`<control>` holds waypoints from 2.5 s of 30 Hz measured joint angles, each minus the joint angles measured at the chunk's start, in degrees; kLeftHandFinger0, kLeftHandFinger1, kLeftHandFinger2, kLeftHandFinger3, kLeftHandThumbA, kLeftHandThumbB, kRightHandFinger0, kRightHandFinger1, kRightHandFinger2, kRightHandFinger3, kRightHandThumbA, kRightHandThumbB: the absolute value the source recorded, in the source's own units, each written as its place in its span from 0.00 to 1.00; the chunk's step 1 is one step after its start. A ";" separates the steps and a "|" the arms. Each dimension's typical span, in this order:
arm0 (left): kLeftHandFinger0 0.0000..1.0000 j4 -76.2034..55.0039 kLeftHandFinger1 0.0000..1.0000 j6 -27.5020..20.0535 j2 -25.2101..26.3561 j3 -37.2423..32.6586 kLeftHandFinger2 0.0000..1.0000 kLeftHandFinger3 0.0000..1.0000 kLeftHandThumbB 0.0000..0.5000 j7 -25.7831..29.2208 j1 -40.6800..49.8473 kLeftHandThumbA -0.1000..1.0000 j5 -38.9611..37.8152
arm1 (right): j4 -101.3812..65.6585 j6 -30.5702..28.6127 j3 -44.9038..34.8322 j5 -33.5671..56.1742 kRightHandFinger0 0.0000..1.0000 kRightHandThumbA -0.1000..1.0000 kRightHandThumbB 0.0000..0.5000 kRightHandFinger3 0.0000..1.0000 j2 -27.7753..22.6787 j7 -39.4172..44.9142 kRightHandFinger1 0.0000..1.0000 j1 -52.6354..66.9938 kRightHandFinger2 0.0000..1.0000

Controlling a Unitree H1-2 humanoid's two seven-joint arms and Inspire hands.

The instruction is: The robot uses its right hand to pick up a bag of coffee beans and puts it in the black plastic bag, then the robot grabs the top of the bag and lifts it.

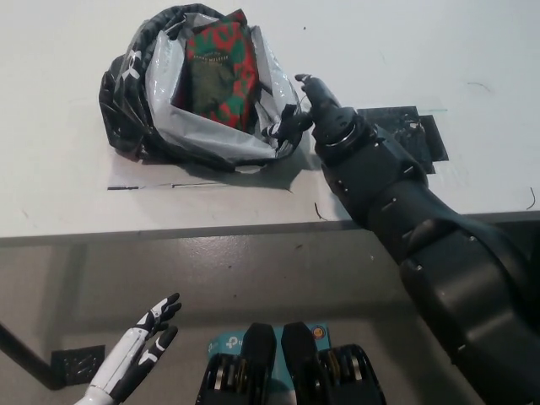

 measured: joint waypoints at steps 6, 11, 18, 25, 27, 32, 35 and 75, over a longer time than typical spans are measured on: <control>1.00 0.00 1.00 0.00 0.00 0.01 1.00 1.00 0.54 0.00 -0.17 1.00 0.00 | 0.07 1.53 -8.49 4.23 0.26 0.64 0.61 1.00 0.15 0.27 0.53 0.00 0.90; 1.00 -0.04 1.00 0.00 0.00 0.02 1.00 1.00 0.50 0.00 -0.19 0.97 0.07 | 0.18 2.22 -16.82 8.74 0.00 0.00 0.51 0.89 0.54 0.96 0.16 0.03 0.57; 1.00 -0.03 1.00 0.01 0.00 0.03 1.00 1.00 0.52 -0.01 -0.58 0.97 0.05 | 0.18 1.95 -27.34 14.94 0.00 0.00 0.38 1.00 1.19 -0.03 0.23 -0.08 0.79; 1.00 -0.03 1.00 0.01 0.00 0.04 1.00 1.00 0.53 -0.01 -0.91 0.96 0.03 | 0.17 1.30 -30.93 18.07 0.00 0.00 0.27 1.00 1.21 0.04 0.22 -0.53 0.75; 1.00 -0.03 1.00 0.01 0.00 0.04 1.00 1.00 0.52 -0.01 -0.90 0.97 0.01 | 0.17 0.86 -31.66 19.02 0.00 0.00 0.31 1.00 1.21 0.04 0.16 -0.62 0.67; 1.00 -0.03 1.00 0.01 0.00 0.02 1.00 1.00 0.52 -0.02 -0.90 0.98 0.00 | 0.17 -0.04 -36.12 22.32 0.00 0.00 0.31 1.00 1.20 0.06 0.13 -1.69 0.68; 1.00 -0.03 1.00 0.01 0.00 0.01 1.00 1.00 0.52 -0.02 -0.90 0.98 0.02 | 0.15 -0.62 -38.38 24.13 0.00 0.00 0.22 1.00 1.19 0.07 0.08 -2.71 0.64; 1.00 0.18 1.00 -0.99 0.09 -1.90 1.00 1.00 0.52 -1.08 -0.93 1.00 2.16 | -0.20 -0.47 -36.44 27.69 0.00 0.00 0.17 1.00 -4.46 -0.63 0.23 -16.29 0.82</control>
